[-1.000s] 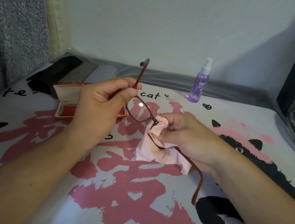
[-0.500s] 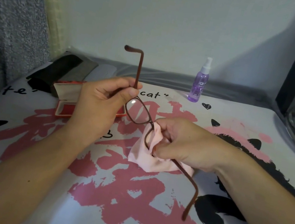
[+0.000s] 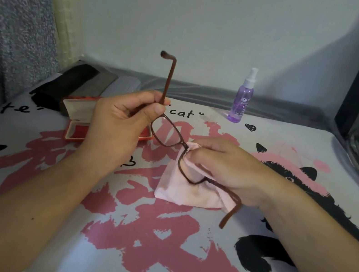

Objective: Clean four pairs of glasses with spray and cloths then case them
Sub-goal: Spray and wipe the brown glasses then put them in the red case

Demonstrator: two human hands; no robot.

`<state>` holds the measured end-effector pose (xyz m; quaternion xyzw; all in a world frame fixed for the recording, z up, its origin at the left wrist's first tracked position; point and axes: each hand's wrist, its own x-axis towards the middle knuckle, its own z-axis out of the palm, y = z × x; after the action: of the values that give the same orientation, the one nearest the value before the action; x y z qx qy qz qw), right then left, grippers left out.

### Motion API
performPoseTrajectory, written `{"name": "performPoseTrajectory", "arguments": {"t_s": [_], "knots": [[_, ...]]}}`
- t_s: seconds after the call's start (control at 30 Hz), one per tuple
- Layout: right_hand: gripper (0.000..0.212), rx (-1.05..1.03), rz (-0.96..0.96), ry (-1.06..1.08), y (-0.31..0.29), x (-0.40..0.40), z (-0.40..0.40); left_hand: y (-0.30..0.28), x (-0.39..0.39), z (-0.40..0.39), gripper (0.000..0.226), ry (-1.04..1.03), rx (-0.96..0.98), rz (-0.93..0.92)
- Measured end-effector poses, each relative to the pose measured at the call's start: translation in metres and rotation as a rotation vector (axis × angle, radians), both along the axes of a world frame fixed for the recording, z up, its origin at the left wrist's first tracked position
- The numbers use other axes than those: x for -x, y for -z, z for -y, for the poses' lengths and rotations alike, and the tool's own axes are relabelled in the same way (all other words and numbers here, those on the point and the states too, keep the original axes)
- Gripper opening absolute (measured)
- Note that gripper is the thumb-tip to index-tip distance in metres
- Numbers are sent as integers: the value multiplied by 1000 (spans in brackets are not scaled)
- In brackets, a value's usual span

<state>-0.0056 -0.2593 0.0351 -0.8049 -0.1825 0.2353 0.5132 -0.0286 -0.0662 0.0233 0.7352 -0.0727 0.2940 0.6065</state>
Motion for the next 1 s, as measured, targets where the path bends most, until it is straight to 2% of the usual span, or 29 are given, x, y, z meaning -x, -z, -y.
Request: {"name": "performPoseTrajectory", "arguments": {"t_s": [0.13,0.33,0.47,0.6,0.77,0.87,0.93,1.0], "knots": [[18,-107,-151,-34,-1,-6,8,1,-2,-4,25,-40,-38,35],[26,11,-222,-224,0,-11,23,3,-4,-7,23,-38,-31,71],[25,126,-75,-115,0,-13,20,2,-1,-2,24,-9,-49,74],[18,160,-32,-91,1,-9,13,3,-2,2,21,19,3,7],[19,-39,-58,-64,5,-7,8,5,-3,5,23,52,-6,-26],[11,-152,-51,0,6,-9,8,4,-4,2,24,17,8,-11],[11,-209,-69,118,2,-13,9,3,-4,-2,24,-9,3,-7],[17,-167,51,258,1,-21,13,2,-3,-4,24,-16,5,-5]]}}
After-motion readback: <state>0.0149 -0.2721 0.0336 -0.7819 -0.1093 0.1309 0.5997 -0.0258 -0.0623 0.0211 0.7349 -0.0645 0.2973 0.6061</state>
